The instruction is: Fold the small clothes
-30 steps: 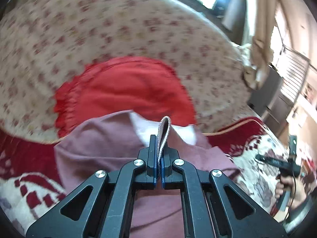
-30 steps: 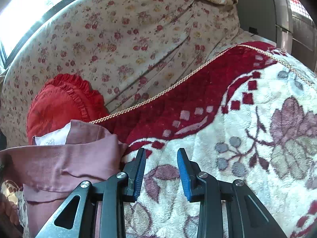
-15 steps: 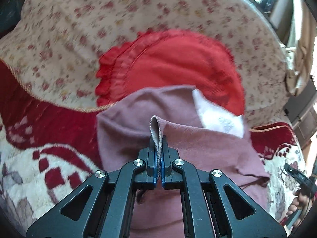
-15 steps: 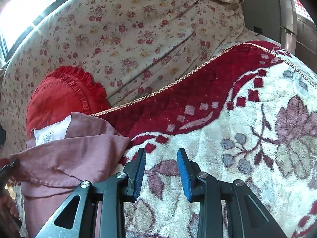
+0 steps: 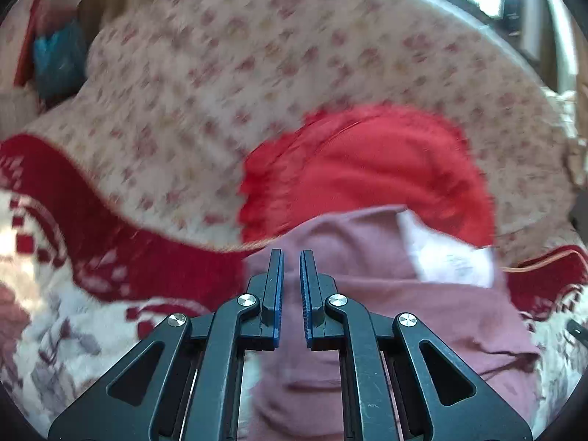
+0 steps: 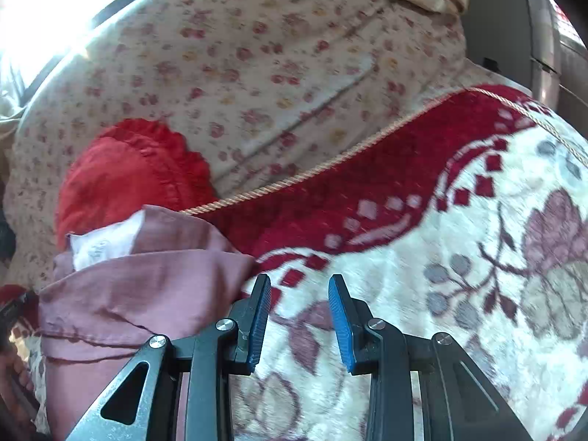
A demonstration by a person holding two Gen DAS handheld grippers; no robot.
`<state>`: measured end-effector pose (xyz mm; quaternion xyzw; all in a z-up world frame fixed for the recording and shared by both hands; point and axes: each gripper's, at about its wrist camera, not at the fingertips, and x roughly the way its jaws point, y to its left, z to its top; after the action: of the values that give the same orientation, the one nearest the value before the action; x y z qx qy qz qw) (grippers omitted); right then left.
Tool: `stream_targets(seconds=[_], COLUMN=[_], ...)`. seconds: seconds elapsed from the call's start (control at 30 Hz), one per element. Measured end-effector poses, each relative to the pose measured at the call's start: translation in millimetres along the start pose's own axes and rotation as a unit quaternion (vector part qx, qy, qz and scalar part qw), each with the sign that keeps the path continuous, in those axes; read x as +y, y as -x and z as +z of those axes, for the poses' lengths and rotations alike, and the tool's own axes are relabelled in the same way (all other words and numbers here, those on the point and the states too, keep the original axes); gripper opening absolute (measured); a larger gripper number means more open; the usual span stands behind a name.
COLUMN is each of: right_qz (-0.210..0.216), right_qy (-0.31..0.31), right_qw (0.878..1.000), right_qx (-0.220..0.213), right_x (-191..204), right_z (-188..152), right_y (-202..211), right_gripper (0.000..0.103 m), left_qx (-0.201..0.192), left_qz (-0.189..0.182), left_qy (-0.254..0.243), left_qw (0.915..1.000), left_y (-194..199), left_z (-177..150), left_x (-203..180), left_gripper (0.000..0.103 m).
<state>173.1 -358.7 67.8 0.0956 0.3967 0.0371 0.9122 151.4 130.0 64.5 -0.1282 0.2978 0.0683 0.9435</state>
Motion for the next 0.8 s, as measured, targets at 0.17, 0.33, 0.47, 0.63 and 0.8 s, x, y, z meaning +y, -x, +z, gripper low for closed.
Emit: stream_targets(seconds=[0.17, 0.33, 0.47, 0.63, 0.8], right_qz=[0.042, 0.075, 0.056, 0.054, 0.092], right_qy=[0.077, 0.127, 0.154, 0.118, 0.081], right_qw=[0.996, 0.987, 0.981, 0.984, 0.982], right_qx=[0.023, 0.062, 0.108, 0.12, 0.145], right_x=[41.0, 77.7, 86.2, 74.0, 60.6], right_z=[-9.1, -20.8, -38.6, -38.8, -34.9], right_y=[-24.2, -58.1, -82.8, -86.3, -88.7], right_gripper=[0.031, 0.031, 0.031, 0.054, 0.058], left_qx=[0.078, 0.158, 0.161, 0.148, 0.144], left_qz=[-0.092, -0.079, -0.094, -0.129, -0.125], left_qy=[-0.042, -0.006, 0.017, 0.017, -0.017], left_qw=[0.9918, 0.9842, 0.9824, 0.9804, 0.9815], left_y=[-28.8, -68.3, -68.0, -63.3, -58.6], left_z=[-15.6, -30.8, -29.3, -35.0, -39.5], left_x=[-33.0, -17.7, -10.4, -15.7, -30.4], left_gripper=[0.027, 0.026, 0.027, 0.058, 0.069])
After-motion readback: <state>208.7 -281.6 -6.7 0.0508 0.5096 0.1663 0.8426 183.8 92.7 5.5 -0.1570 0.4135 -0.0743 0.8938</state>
